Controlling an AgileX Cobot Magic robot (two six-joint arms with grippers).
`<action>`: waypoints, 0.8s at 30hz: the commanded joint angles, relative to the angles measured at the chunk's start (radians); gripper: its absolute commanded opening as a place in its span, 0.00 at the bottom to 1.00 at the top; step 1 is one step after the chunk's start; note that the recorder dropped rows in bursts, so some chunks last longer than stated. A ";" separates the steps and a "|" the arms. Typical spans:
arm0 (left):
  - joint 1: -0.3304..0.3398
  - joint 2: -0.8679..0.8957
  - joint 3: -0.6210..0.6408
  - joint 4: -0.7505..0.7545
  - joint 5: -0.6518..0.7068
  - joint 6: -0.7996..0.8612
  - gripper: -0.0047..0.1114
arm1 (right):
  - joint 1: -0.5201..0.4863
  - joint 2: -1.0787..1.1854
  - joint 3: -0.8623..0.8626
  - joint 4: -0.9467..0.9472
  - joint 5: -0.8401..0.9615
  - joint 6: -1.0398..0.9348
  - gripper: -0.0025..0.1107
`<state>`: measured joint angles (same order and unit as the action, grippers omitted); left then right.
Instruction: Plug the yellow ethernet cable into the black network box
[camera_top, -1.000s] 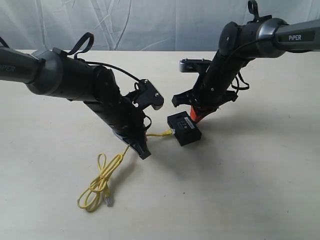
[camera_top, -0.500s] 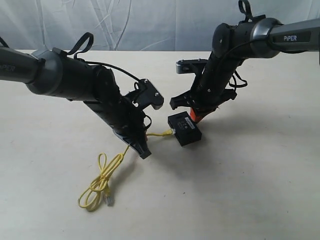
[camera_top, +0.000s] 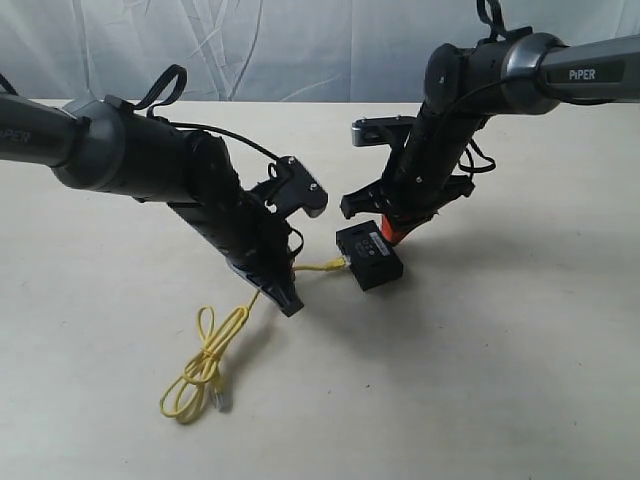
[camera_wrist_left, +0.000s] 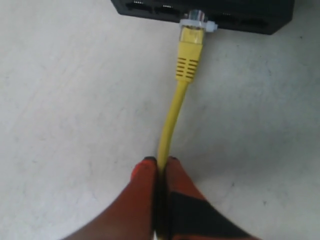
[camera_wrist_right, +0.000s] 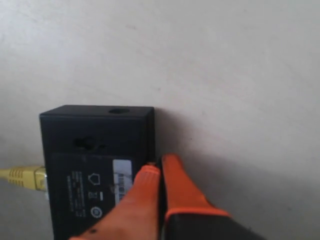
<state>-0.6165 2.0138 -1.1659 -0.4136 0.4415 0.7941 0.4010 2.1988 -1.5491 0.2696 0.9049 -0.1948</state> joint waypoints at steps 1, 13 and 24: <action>-0.004 -0.003 -0.003 -0.020 -0.002 -0.002 0.04 | 0.009 -0.009 -0.002 0.078 0.038 -0.028 0.02; -0.004 -0.011 -0.003 0.010 0.037 -0.002 0.04 | 0.009 -0.009 -0.002 0.131 0.062 -0.080 0.02; -0.004 -0.015 -0.003 0.010 0.029 -0.002 0.04 | 0.009 -0.009 -0.002 0.083 0.057 -0.080 0.02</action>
<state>-0.6165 2.0116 -1.1659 -0.3803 0.5062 0.7941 0.4010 2.1988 -1.5491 0.3223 0.9449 -0.2691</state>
